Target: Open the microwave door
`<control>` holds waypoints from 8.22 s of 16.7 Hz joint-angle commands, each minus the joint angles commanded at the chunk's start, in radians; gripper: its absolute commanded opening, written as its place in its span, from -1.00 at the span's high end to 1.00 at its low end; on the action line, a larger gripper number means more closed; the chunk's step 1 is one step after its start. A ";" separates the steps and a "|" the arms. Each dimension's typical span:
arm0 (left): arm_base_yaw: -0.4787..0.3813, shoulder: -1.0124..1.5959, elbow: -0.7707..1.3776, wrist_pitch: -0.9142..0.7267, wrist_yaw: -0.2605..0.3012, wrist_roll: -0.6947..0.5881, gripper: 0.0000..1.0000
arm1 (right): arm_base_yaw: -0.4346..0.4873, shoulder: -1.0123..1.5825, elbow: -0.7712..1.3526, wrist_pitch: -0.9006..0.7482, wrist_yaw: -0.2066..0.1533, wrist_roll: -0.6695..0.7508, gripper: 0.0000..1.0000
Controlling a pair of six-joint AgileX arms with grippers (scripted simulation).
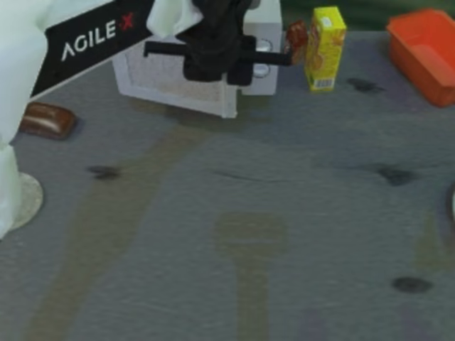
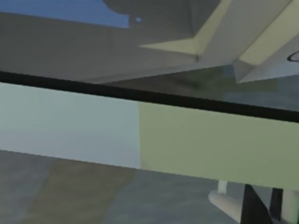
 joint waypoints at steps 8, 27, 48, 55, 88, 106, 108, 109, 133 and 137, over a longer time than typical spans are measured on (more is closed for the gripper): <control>0.000 0.000 0.000 0.000 0.000 0.000 1.00 | 0.000 0.000 0.000 0.000 0.000 0.000 -1.00; 0.016 -0.092 -0.144 0.070 0.055 0.103 1.00 | 0.000 0.000 0.000 0.000 0.000 0.000 -1.00; 0.015 -0.106 -0.167 0.081 0.071 0.121 1.00 | 0.000 0.000 0.000 0.000 0.000 0.000 -1.00; 0.042 -0.181 -0.277 0.126 0.122 0.223 1.00 | 0.000 0.000 0.000 0.000 0.000 0.000 -1.00; 0.070 -0.241 -0.374 0.149 0.183 0.329 1.00 | 0.000 0.000 0.000 0.000 0.000 0.000 -1.00; 0.079 -0.265 -0.391 0.164 0.200 0.358 1.00 | 0.000 0.000 0.000 0.000 0.000 0.000 -1.00; 0.079 -0.265 -0.391 0.164 0.200 0.358 1.00 | 0.000 0.000 0.000 0.000 0.000 0.000 -1.00; 0.079 -0.265 -0.391 0.164 0.200 0.358 1.00 | 0.000 0.000 0.000 0.000 0.000 0.000 -1.00; 0.128 -0.336 -0.482 0.178 0.287 0.506 1.00 | 0.000 0.000 0.000 0.000 0.000 0.000 -1.00; 0.128 -0.336 -0.482 0.178 0.287 0.506 1.00 | 0.000 0.000 0.000 0.000 0.000 0.000 -1.00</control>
